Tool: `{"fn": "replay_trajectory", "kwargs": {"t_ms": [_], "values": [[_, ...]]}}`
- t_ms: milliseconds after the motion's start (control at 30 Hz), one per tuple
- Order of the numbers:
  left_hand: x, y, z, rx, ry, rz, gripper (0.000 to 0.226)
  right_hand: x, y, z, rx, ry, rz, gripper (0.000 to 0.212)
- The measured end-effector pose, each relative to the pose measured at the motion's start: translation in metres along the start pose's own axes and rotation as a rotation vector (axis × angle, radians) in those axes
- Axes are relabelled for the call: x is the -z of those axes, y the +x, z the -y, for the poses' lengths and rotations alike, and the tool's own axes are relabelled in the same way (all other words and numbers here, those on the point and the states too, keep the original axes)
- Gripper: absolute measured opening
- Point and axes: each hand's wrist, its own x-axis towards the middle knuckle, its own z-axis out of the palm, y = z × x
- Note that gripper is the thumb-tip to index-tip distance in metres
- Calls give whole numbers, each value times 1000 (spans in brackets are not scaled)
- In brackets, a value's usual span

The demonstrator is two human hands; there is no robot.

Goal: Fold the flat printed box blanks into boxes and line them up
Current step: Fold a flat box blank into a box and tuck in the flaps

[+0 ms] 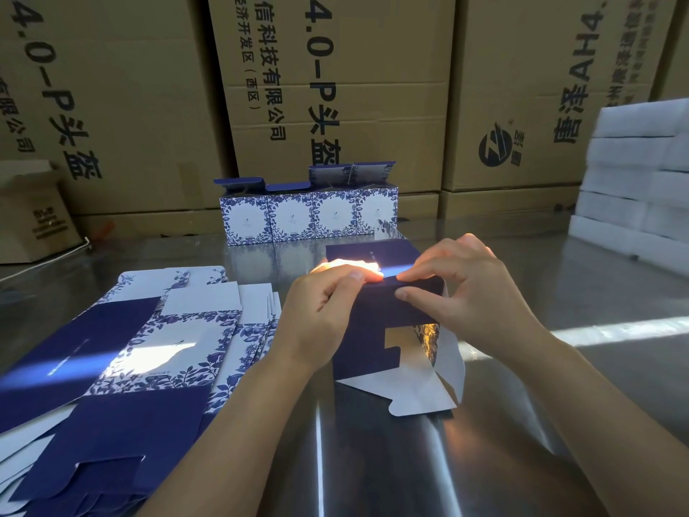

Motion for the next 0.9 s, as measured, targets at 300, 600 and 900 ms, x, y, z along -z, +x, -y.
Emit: {"fn": "replay_trajectory", "kwargs": {"t_ms": [300,600,900], "values": [[-3,-1,-1,-50,151,-35,18,-3,-1,2,-39,87,9,11],[-6,-1,-3,-121,213,-97,14,-5,-3,3,-42,121,4,11],[-13,-2,-7,-150,279,-104,14,-8,-3,3,-83,134,-2,11]]}}
